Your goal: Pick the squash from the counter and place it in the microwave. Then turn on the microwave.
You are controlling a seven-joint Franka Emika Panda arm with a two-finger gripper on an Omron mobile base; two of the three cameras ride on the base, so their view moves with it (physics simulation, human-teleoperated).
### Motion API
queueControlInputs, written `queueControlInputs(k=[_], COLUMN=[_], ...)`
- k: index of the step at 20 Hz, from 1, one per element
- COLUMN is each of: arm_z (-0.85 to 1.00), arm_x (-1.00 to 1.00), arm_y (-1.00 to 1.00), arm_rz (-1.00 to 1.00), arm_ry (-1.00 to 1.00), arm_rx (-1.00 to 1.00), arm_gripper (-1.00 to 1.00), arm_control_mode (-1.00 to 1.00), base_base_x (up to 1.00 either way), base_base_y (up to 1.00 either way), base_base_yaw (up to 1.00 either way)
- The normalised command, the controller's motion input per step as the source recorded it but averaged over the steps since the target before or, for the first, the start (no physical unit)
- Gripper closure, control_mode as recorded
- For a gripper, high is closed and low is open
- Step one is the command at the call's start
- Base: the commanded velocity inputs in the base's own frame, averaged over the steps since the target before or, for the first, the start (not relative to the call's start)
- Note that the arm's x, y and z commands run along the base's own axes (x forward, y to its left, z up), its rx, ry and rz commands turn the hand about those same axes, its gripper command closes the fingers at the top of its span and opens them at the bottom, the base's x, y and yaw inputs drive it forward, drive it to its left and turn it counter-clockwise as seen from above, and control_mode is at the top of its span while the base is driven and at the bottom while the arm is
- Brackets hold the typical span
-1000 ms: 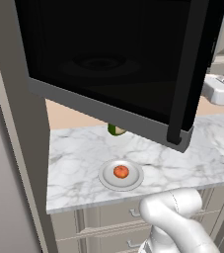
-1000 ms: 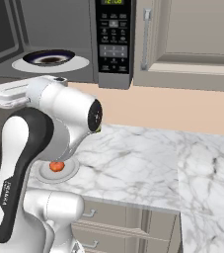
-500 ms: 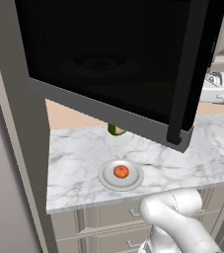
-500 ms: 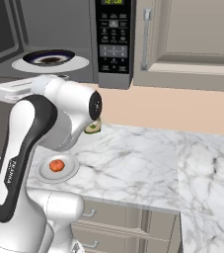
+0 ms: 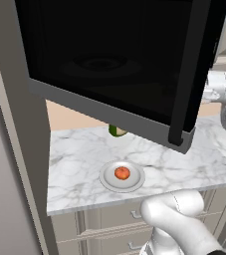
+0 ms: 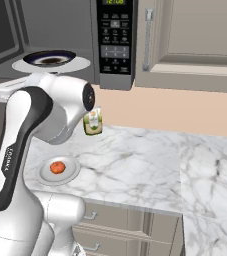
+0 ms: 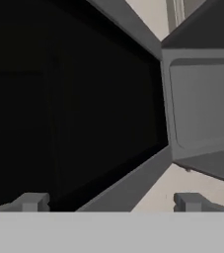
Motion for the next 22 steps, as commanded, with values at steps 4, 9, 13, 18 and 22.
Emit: queueControlInputs(k=[4,9,13,18,22], arm_z=[0.00,0.00,0.00,0.00,0.00], arm_x=[0.00,-0.04,-0.03,0.00,0.00], arm_y=[0.25,0.24,0.32,0.33,0.34], arm_rz=[0.17,0.26,0.29,0.26,0.22], arm_ry=[-0.02,-0.01,-0.01,-0.02,-0.04], arm_rx=[-0.02,-0.01,-0.02,-0.02,-0.02], arm_gripper=[-1.00,-1.00,-1.00,-1.00,-1.00], arm_control_mode=[-1.00,-1.00,-1.00,-1.00,-1.00], base_base_x=[0.00,0.00,0.00,0.00,0.00], base_base_y=[0.00,0.00,0.00,0.00,0.00], base_base_yaw=[0.00,0.00,0.00,0.00,0.00])
